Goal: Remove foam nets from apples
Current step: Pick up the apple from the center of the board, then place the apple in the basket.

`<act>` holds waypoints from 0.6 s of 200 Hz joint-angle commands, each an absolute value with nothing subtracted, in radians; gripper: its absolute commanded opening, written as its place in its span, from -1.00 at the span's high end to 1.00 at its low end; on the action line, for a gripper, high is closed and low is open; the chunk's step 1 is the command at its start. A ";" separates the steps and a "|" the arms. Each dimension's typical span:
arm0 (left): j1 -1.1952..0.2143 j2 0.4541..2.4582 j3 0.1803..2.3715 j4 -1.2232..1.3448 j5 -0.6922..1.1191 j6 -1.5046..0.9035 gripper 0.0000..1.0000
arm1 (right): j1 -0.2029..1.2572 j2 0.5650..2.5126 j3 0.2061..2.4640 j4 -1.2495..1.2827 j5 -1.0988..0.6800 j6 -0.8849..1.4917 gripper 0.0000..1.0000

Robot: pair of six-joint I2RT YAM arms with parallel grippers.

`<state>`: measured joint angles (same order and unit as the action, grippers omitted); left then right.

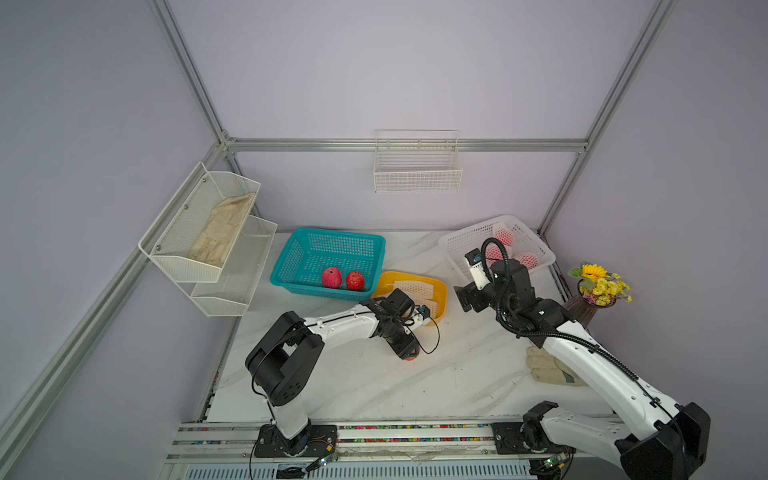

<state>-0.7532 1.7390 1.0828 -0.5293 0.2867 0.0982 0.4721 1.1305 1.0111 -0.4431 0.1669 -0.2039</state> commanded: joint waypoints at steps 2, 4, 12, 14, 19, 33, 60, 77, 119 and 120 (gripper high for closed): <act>-0.756 1.643 1.128 -0.588 0.281 0.095 -0.08 | 0.469 1.125 1.048 -0.454 0.166 -0.188 -0.94; -0.756 1.635 1.132 -0.596 0.278 0.093 -0.07 | 0.469 1.124 1.048 -0.454 0.166 -0.189 -0.94; -0.756 1.596 1.146 -0.628 0.252 0.083 -0.04 | 0.469 1.121 1.048 -0.450 0.168 -0.190 -0.94; -0.754 1.584 1.151 -0.635 0.241 0.080 -0.04 | 0.469 1.123 1.048 -0.450 0.167 -0.191 -0.94; -0.751 1.558 1.163 -0.657 0.205 0.058 -0.02 | 0.469 1.124 1.050 -0.447 0.166 -0.192 -0.94; -0.721 1.471 1.191 -0.688 0.122 0.023 0.00 | 0.469 1.141 1.053 -0.442 0.161 -0.193 -0.94; -0.549 1.365 1.267 -0.691 0.107 0.008 0.02 | 0.470 1.182 1.066 -0.421 0.128 -0.173 -0.93; -0.423 1.399 1.337 -0.667 0.043 0.009 0.01 | 0.469 1.195 1.059 -0.392 0.105 -0.159 -0.93; -0.217 1.707 1.592 -0.643 0.004 -0.037 0.05 | 0.469 1.221 1.058 -0.358 0.098 -0.150 -0.92; -0.214 1.715 1.595 -0.641 0.004 -0.038 0.05 | 0.469 1.222 1.058 -0.358 0.098 -0.150 -0.92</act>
<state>-0.2729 1.5478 1.4921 -0.6518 0.0429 0.0006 0.4721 1.2137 1.0405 -0.4065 0.1146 -0.1749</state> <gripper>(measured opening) 0.593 0.962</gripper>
